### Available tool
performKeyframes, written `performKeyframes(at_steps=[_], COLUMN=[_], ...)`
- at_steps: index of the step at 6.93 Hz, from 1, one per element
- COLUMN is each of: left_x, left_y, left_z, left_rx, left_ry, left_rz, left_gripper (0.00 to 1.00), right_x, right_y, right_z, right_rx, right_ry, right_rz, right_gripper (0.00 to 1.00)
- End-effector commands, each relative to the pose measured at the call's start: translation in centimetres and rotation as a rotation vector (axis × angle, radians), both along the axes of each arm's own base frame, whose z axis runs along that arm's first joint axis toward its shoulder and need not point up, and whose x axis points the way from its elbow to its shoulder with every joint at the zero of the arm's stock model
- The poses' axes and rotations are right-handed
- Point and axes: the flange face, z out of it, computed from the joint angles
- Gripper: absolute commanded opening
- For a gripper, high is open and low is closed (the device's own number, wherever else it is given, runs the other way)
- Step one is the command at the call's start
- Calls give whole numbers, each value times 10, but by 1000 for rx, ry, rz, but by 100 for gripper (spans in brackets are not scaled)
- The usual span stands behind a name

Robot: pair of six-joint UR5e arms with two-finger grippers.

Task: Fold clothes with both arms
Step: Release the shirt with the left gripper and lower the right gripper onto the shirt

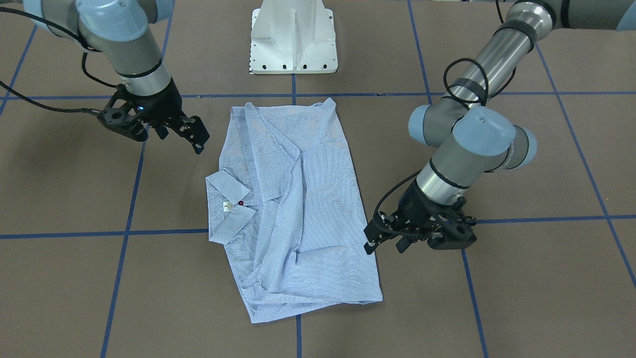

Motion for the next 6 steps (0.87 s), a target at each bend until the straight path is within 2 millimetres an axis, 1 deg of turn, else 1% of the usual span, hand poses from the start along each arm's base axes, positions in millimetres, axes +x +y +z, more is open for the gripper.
performKeyframes(at_steps=[1, 2, 3, 4, 5, 6], left_x=[-73, -97, -115, -123, -126, -132], left_y=[48, 51, 54, 56, 59, 66], left_z=[12, 21, 35, 43, 47, 59], left_rx=[10, 6, -13, -24, -29, -41], left_ry=[43, 47, 47, 43, 41, 33], left_rz=[34, 39, 47, 45, 42, 40], left_gripper=[87, 87, 87, 87, 87, 87], right_x=[-63, -93, -106, -112, -126, -138], right_y=[60, 92, 110, 117, 134, 154], right_z=[-24, -32, -28, -33, -38, -37], right_rx=[109, 210, 345, 505, 648, 715], right_ry=[1, 21, 85, 171, 251, 274], right_rz=[-89, -205, -348, -492, -629, -692], right_gripper=[100, 100, 100, 99, 92, 83])
